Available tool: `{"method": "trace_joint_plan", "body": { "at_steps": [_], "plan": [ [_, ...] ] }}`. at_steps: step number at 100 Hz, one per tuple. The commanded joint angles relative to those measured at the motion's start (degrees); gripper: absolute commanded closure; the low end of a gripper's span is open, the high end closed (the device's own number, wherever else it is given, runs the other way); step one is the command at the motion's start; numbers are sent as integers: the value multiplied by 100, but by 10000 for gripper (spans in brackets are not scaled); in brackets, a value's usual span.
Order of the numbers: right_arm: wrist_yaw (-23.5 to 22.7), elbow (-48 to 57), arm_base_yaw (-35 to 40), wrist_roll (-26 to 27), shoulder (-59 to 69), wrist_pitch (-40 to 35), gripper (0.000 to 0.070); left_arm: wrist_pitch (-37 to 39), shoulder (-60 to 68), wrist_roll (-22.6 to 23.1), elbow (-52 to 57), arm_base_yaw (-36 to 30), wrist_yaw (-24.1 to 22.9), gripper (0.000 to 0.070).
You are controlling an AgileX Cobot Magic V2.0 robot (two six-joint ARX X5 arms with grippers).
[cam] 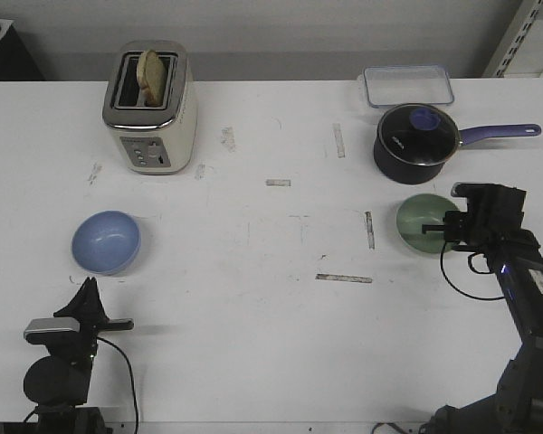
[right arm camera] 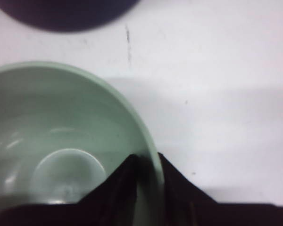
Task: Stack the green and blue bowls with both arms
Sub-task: 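Reach the right gripper forward and grasp the rim of the pale green bowl, then lift the green bowl with the right gripper and set it down mid-table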
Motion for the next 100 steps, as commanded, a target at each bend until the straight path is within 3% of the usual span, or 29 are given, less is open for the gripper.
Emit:
{"method": "trace_joint_plan", "body": {
  "at_steps": [1,14,29,53,79,100],
  "plan": [
    [118,83,-13,-57,17,24,688,68,2,-11,-105,2,9,699],
    [20,295,42,-13,-289,-101,688,68,2,-11,-105,2,7,699],
    [-529,599,435,330,-796,-225,688,68,2,-11,-105,2,9,699],
    [-1292,850,2048,1016,-1172,-83,693,68,2,-11,-105,2,7,699],
    [-1025,850,4039,1132,-647,87,693,66,2,-11,-105,2,9,699],
    [-879,850,4666,1196,42,15,693,63,2,-11,-105,2,9,699]
  ]
}}
